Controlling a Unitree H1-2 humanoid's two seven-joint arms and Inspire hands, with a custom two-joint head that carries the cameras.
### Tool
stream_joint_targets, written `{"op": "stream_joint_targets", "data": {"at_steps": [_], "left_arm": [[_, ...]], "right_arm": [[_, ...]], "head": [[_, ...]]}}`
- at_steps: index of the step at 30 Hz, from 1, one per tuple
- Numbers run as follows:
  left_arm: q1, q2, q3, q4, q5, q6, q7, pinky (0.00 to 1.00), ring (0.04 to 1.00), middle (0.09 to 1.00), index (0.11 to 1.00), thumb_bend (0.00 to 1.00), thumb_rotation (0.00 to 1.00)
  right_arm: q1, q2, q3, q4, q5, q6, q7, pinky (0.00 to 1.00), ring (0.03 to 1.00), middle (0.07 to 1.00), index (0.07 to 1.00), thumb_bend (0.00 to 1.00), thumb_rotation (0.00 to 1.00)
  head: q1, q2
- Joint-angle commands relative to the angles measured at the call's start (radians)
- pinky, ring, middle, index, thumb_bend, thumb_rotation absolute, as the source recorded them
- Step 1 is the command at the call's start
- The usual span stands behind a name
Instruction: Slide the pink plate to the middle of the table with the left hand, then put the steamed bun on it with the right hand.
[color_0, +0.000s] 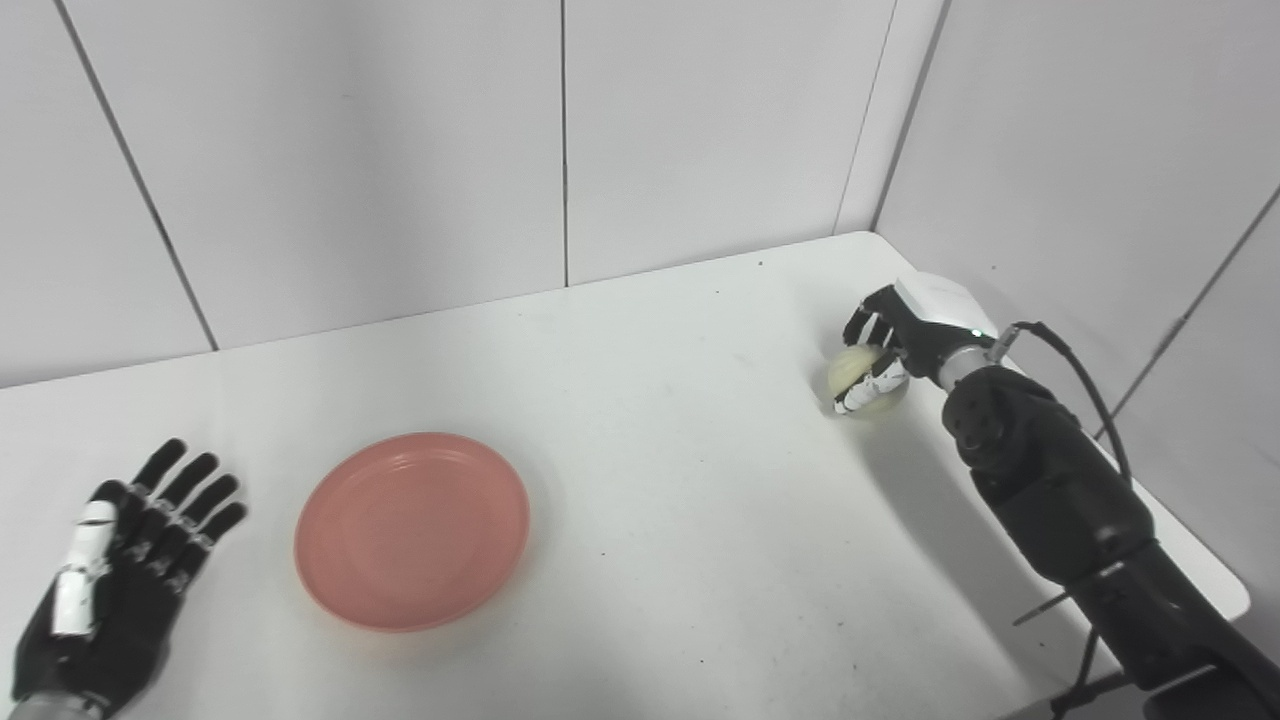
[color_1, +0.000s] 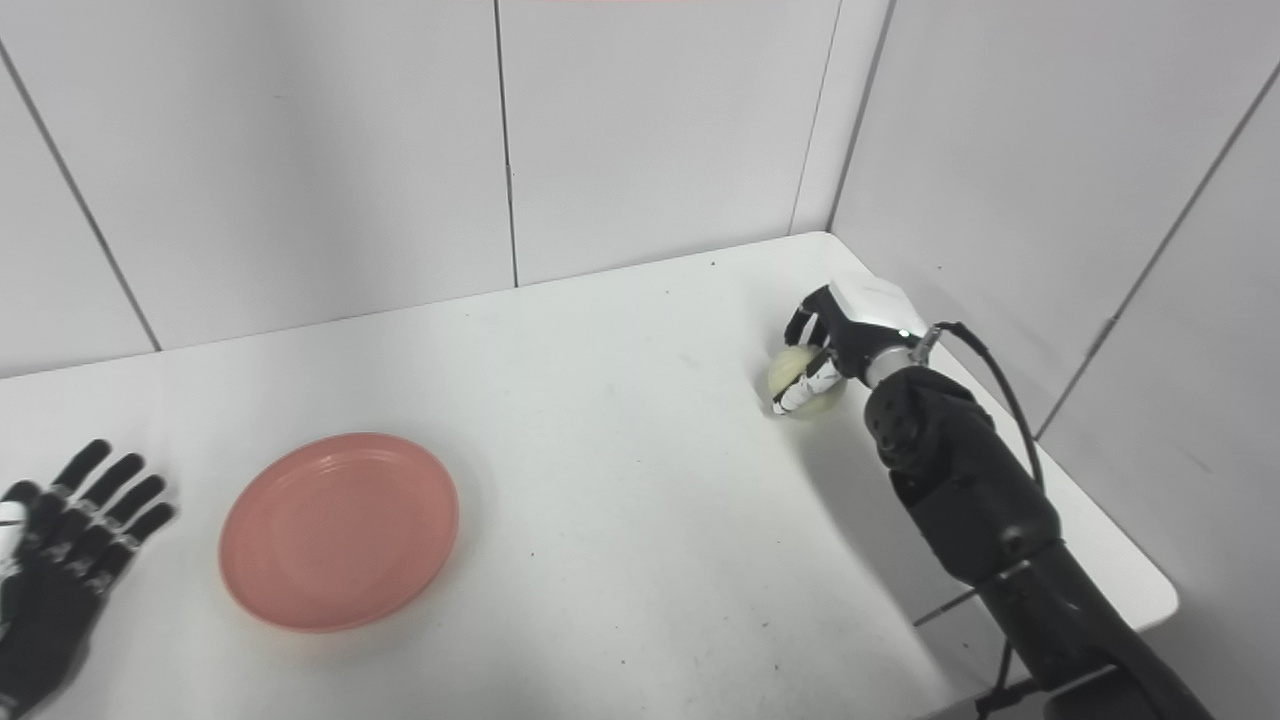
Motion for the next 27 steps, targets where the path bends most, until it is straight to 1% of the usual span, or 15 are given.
{"op": "stream_joint_targets", "data": {"at_steps": [1,4,5,6,7,8,9,12,15,16,17,18,22,23,27], "left_arm": [[0.047,-0.022,-0.031,0.014,0.045,0.035,0.03,0.91,0.903,0.923,0.921,0.48,0.86],[0.049,-0.039,-0.05,0.004,0.069,0.029,0.041,0.94,0.927,0.944,0.946,0.48,0.93],[0.05,-0.047,-0.056,-0.002,0.078,0.03,0.05,0.95,0.934,0.949,0.956,0.46,0.97],[0.051,-0.054,-0.061,-0.011,0.088,0.035,0.059,0.96,0.935,0.95,0.957,0.46,0.98],[0.052,-0.063,-0.066,-0.021,0.097,0.041,0.07,0.96,0.939,0.952,0.96,0.45,0.99],[0.053,-0.072,-0.07,-0.032,0.105,0.048,0.082,0.97,0.943,0.955,0.964,0.43,0.99],[0.054,-0.082,-0.075,-0.043,0.113,0.056,0.097,0.98,0.949,0.959,0.969,0.42,1.0],[0.056,-0.108,-0.089,-0.077,0.131,0.09,0.135,1.0,0.963,0.968,0.981,0.38,1.0],[0.052,-0.129,-0.109,-0.087,0.159,0.097,0.16,1.0,0.967,0.968,0.986,0.36,1.0],[0.051,-0.135,-0.113,-0.088,0.165,0.098,0.166,1.0,0.969,0.969,0.987,0.35,1.0],[0.048,-0.142,-0.119,-0.088,0.172,0.1,0.172,1.0,0.97,0.97,0.989,0.35,1.0],[0.047,-0.147,-0.123,-0.088,0.177,0.101,0.176,1.0,0.971,0.971,0.991,0.35,1.0],[0.031,-0.173,-0.138,-0.079,0.201,0.112,0.203,1.0,0.966,0.968,0.99,0.36,1.0],[0.028,-0.179,-0.143,-0.073,0.207,0.106,0.206,1.0,0.963,0.964,0.989,0.35,1.0],[0.019,-0.196,-0.153,-0.056,0.226,0.087,0.217,0.99,0.954,0.956,0.984,0.35,1.0]], "right_arm": [[-0.075,-0.026,-0.001,-0.07,0.006,-0.043,-0.006,0.37,0.446,0.444,0.527,0.52,0.0],[-0.123,-0.004,0.033,-0.136,0.001,-0.022,0.041,0.34,0.414,0.432,0.541,0.52,0.0],[-0.138,0.001,0.044,-0.147,0.002,-0.027,0.052,0.35,0.414,0.43,0.541,0.52,0.0],[-0.154,0.009,0.056,-0.158,0.006,-0.033,0.064,0.35,0.414,0.429,0.541,0.52,0.0],[-0.168,0.014,0.068,-0.165,0.01,-0.047,0.074,0.35,0.42,0.429,0.542,0.52,0.0],[-0.187,0.024,0.09,-0.176,-0.001,-0.049,0.088,0.36,0.424,0.429,0.542,0.52,0.0],[-0.202,0.034,0.106,-0.181,-0.011,-0.05,0.097,0.37,0.415,0.437,0.542,0.52,0.0],[-0.246,0.068,0.157,-0.167,-0.028,-0.077,0.109,0.35,0.415,0.439,0.539,0.52,0.0],[-0.289,0.104,0.194,-0.151,-0.011,-0.091,0.14,0.35,0.417,0.438,0.537,0.52,0.0],[-0.296,0.111,0.199,-0.15,-0.009,-0.091,0.147,0.35,0.421,0.441,0.536,0.52,0.0],[-0.313,0.127,0.215,-0.151,-0.003,-0.102,0.158,0.35,0.424,0.443,0.536,0.52,0.0],[-0.324,0.138,0.224,-0.152,0.001,-0.112,0.166,0.34,0.413,0.439,0.536,0.52,0.0],[-0.371,0.19,0.269,-0.164,-0.001,-0.117,0.202,0.3,0.377,0.421,0.536,0.52,0.0],[-0.381,0.204,0.281,-0.167,-0.005,-0.123,0.208,0.28,0.362,0.416,0.536,0.52,0.0],[-0.404,0.246,0.307,-0.176,0.001,-0.124,0.234,0.27,0.351,0.418,0.538,0.52,0.0]], "head": [[0.041,-0.002],[0.094,-0.003],[0.127,-0.003],[0.127,-0.003],[0.163,-0.002],[0.169,-0.001],[0.207,0.001],[0.25,0.003],[0.323,0.013],[0.328,0.014],[0.365,0.02],[0.365,0.02],[0.432,0.031],[0.456,0.036],[0.491,0.046]]}}
